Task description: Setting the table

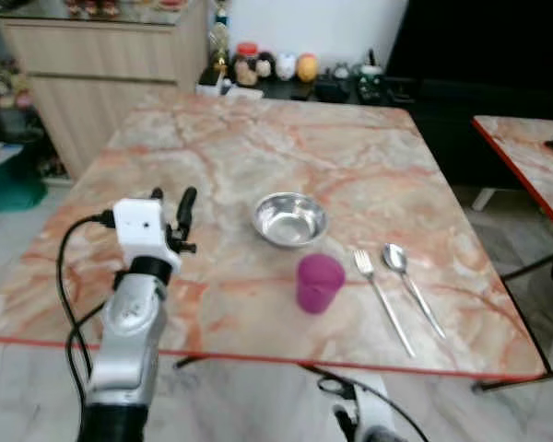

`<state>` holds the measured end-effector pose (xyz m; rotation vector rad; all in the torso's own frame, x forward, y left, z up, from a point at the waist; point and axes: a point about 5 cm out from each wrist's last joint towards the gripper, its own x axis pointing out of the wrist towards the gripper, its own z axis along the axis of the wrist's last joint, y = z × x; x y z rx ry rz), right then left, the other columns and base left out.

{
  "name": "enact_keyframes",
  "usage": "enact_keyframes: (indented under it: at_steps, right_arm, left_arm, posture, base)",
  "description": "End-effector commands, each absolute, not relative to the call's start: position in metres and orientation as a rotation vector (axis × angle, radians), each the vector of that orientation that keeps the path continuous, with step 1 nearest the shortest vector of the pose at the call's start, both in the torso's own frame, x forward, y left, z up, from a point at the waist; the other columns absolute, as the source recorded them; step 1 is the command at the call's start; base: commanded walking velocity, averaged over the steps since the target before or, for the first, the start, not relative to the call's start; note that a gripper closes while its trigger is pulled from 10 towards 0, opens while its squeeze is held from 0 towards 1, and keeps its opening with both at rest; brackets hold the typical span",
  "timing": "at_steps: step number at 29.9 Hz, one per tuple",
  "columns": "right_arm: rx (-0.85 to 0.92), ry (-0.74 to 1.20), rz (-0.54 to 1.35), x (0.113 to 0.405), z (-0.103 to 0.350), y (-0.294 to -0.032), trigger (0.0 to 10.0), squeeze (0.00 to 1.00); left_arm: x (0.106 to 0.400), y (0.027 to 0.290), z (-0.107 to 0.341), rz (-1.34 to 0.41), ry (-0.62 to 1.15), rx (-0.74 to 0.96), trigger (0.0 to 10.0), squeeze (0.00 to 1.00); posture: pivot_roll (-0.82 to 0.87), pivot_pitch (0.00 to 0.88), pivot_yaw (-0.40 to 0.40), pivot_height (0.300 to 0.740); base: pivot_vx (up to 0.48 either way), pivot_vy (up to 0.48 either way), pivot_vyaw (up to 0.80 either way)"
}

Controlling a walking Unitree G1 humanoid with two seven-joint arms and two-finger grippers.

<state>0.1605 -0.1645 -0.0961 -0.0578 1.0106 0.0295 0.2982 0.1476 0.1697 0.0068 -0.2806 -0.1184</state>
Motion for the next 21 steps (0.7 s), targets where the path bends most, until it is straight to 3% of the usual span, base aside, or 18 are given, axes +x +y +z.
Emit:
enact_keyframes:
  at_steps: [1,21]
  right_arm:
    - [-0.051,0.965,0.050,0.1742,-0.0905,-0.1554,10.0,0.00]
    - [-0.051,0.965,0.050,0.1742,-0.0905,-0.1554,10.0,0.00]
  left_arm:
    - [0.2994,0.1539,0.1770,-0.104,-0.299,0.022,10.0,0.00]
    - [0.2994,0.1539,0.1770,-0.104,-0.299,0.022,10.0,0.00]
  posture:
    - [0.09,0.000,-0.085,0.740]
    - [0.09,0.000,-0.085,0.740]
  base:
    - [0.307,0.000,0.00]
    - [0.307,0.000,0.00]
